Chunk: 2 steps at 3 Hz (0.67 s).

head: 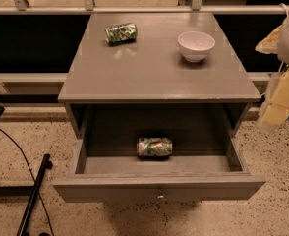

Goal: Pick 7up can from top drawer and place on counter

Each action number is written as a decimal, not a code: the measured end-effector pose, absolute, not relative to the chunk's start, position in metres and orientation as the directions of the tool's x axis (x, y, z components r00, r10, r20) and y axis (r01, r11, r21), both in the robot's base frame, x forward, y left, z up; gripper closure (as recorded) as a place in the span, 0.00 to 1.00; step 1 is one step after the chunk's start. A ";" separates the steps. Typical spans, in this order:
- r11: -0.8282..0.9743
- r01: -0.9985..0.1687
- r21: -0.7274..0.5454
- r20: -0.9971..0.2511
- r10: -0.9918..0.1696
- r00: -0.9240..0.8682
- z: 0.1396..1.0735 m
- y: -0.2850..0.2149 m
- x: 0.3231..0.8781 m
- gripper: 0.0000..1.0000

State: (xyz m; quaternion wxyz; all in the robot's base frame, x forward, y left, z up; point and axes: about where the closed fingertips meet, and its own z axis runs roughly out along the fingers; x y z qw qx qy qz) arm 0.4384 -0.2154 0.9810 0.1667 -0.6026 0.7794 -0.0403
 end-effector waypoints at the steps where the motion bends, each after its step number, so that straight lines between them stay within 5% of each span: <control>1: 0.259 -0.928 -0.268 -0.212 -0.955 -0.205 0.980 -0.211 0.443 0.00; 2: 0.204 -0.936 -0.285 -0.213 -0.966 -0.146 0.974 -0.193 0.464 0.00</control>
Offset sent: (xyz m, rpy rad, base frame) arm 0.0499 0.0430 -0.0195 -0.0044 -0.0266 0.1391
